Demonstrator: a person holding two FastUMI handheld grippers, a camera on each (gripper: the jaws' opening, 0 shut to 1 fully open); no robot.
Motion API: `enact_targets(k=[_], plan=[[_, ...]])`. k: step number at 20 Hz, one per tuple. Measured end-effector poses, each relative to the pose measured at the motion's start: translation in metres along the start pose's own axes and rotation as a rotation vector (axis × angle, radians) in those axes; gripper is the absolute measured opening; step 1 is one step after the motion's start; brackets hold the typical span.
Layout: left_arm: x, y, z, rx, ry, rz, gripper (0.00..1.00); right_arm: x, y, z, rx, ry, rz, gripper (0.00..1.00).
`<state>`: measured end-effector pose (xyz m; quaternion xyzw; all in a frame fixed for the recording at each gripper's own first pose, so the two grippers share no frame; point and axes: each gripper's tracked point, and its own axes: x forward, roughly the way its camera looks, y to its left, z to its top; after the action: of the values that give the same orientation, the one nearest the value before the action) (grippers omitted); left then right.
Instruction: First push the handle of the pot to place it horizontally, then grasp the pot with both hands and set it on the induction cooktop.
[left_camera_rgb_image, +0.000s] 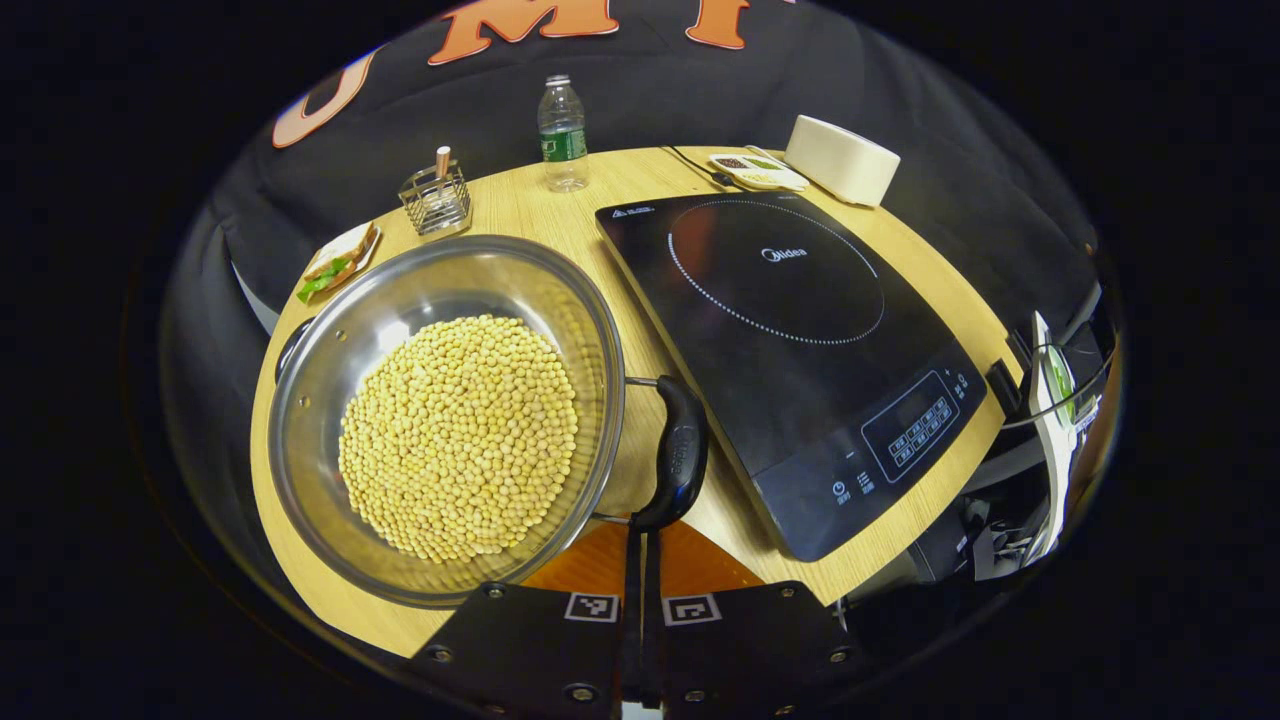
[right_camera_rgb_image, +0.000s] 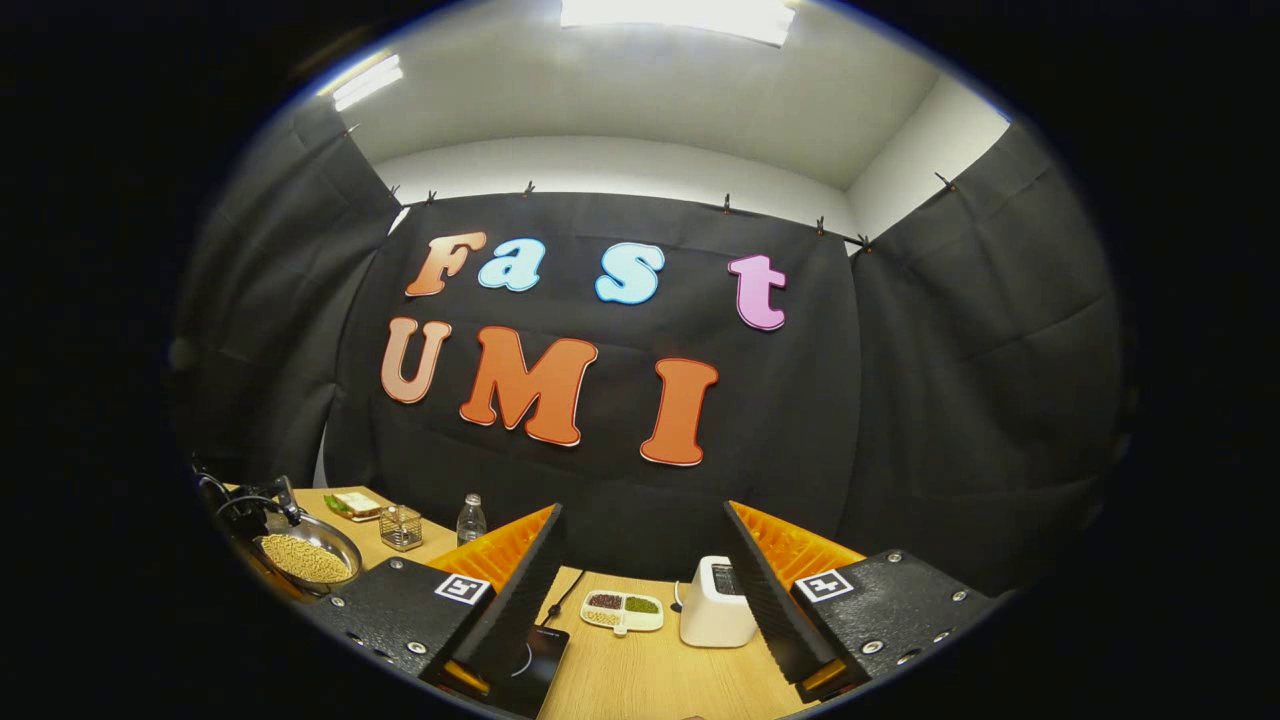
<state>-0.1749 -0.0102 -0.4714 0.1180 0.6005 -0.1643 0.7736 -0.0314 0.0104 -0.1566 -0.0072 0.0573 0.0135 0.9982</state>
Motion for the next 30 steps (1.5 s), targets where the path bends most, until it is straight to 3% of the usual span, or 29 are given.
enact_targets(k=[22,30], plan=[[0.034,-0.005,0.064,-0.042,-0.102,0.025,0.02,-0.01,0.014,-0.031,-0.011,0.081,0.015,0.95],[0.049,0.0,0.091,-0.064,-0.198,0.02,0.02,-0.012,0.024,-0.046,0.005,0.117,0.025,0.95]])
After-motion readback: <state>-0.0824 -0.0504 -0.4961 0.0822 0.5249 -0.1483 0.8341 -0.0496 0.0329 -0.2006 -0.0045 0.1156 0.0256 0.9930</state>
